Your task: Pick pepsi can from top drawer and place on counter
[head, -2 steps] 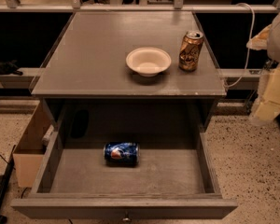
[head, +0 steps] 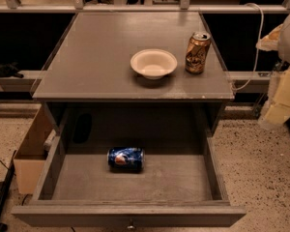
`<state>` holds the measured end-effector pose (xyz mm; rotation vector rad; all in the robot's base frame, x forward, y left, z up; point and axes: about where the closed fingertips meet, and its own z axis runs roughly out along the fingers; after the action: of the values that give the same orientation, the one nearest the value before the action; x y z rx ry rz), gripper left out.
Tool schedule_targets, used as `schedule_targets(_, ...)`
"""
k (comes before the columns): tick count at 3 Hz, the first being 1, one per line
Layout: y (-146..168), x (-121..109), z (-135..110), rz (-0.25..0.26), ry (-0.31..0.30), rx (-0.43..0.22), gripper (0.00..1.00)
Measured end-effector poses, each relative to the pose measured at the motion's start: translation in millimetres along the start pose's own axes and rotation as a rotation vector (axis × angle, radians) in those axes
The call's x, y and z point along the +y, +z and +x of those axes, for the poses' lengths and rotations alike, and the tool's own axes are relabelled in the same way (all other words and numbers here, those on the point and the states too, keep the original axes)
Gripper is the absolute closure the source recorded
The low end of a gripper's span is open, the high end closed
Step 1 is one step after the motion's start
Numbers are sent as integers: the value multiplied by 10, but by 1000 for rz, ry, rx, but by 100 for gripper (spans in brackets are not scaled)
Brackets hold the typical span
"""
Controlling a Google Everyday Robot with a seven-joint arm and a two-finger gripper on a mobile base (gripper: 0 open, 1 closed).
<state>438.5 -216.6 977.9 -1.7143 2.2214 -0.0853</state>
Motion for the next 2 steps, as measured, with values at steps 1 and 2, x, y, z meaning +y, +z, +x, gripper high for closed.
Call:
schedule_targets(1, 162, -76, 58, -23, 98, -91, 0)
schedule_targets(2, 456, -80, -122, -101, 188, -234, 0)
